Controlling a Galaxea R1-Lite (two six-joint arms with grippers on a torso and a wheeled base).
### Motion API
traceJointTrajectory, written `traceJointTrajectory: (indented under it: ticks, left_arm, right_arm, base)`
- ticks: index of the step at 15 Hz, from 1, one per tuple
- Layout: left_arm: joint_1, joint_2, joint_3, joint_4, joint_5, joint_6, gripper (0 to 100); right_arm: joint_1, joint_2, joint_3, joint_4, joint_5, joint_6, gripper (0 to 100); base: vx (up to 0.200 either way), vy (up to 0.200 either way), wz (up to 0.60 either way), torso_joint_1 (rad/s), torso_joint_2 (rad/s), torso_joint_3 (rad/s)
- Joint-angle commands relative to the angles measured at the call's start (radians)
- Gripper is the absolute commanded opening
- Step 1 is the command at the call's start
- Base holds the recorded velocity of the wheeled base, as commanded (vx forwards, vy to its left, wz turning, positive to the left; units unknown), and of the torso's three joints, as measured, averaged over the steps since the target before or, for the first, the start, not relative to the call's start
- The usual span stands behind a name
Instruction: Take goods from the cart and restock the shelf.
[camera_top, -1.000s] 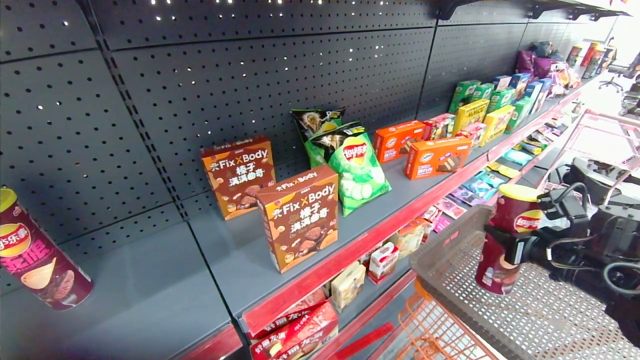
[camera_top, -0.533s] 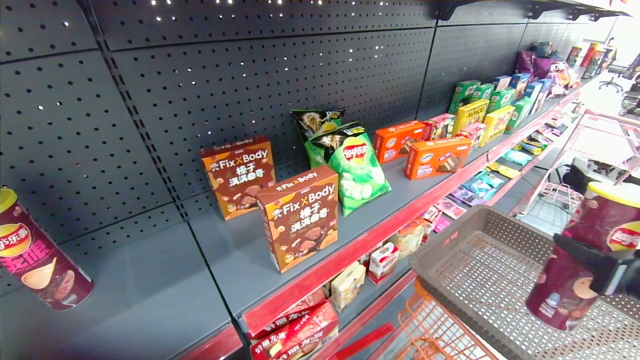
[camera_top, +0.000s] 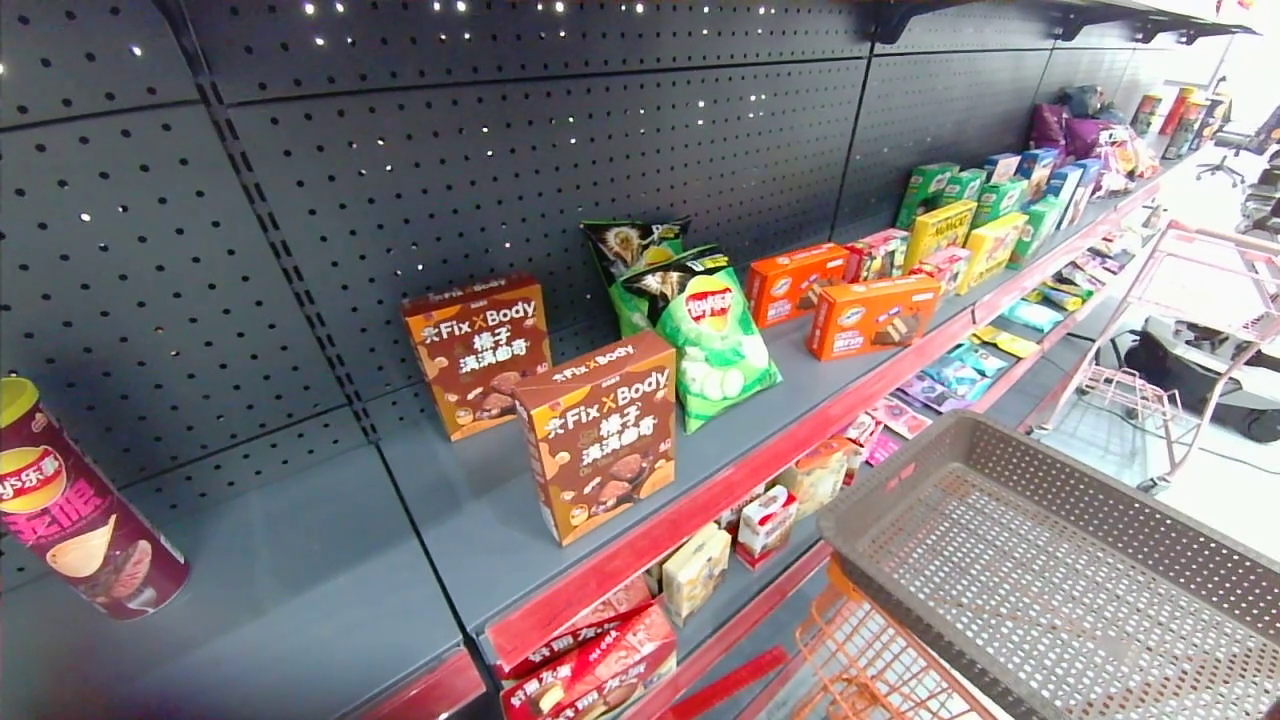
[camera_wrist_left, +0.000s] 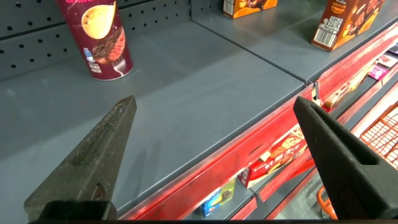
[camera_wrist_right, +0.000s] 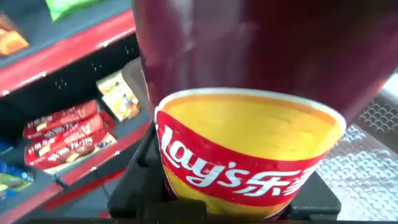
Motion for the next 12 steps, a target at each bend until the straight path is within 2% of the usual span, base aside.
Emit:
traceJointTrajectory:
  ticks: [1,3,5,8,12]
  left_arm:
    - [0.0,0.001,0.0,-0.001,0.001,-0.001,100]
    - [0.0,0.001,0.0,0.001,0.001,-0.001,100]
    - [0.0,0.001,0.0,-0.001,0.001,-0.001,100]
    - [0.0,0.001,0.0,-0.001,0.001,-0.001,100]
    - [0.0,0.001,0.0,0.001,0.001,-0.001,100]
  right_arm:
    - [-0.015,-0.105,-0.073,0.025,-0.004,-0.004,0]
    - [-0.036,-0.158,-0.056,0.036,-0.005,-0.043,0]
    - [-0.096,-0.214,-0.01,0.065,-0.002,-0.093,0]
    - [-0.102,-0.209,-0.017,0.078,-0.001,-0.09,0]
    - [-0.104,-0.217,-0.004,0.079,0.006,-0.092,0]
  base:
    - [0.0,0.0,0.0,0.0,0.0,0.0]
    - [0.0,0.0,0.0,0.0,0.0,0.0]
    - [0.0,0.0,0.0,0.0,0.0,0.0]
    - [0.0,0.0,0.0,0.0,0.0,0.0]
    - [0.0,0.0,0.6,-0.002,0.0,0.004]
